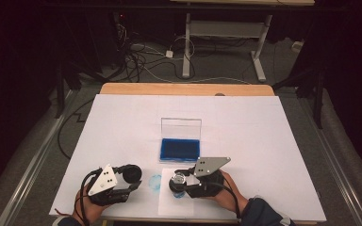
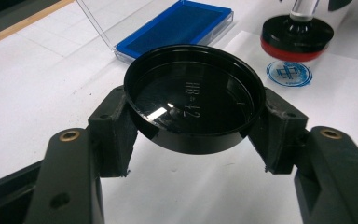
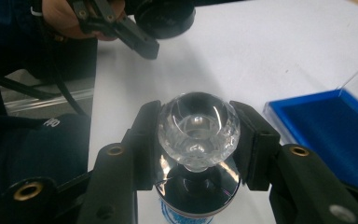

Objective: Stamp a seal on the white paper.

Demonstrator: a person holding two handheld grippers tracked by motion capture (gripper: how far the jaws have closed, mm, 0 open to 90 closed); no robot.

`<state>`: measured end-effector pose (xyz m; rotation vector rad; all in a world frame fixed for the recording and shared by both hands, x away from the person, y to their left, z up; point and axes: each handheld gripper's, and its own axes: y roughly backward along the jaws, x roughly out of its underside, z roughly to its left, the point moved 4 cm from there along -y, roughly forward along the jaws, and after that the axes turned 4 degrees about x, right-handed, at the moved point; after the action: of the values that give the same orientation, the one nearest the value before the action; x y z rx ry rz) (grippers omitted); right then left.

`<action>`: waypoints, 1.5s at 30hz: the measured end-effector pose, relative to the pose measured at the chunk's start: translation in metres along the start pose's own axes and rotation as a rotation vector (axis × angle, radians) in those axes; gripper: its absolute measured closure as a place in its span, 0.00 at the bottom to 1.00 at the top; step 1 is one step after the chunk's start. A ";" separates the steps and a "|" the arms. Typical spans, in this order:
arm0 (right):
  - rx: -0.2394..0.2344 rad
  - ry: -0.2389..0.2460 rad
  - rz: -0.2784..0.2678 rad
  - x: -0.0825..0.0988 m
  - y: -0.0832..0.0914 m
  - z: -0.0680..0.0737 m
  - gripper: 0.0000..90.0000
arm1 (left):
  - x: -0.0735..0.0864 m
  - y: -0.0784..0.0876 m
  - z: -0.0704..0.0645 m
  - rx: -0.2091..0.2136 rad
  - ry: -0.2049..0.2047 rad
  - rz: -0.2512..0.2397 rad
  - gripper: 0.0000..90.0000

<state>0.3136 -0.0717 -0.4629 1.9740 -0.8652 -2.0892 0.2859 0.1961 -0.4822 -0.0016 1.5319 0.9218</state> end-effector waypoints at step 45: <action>0.083 -0.015 -0.066 -0.020 0.037 -0.014 0.63 | 0.001 -0.003 -0.003 0.018 -0.001 0.008 0.41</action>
<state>0.3191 -0.0976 -0.4271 2.0578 -0.9163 -2.1393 0.2847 0.1934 -0.4853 0.0188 1.5403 0.9142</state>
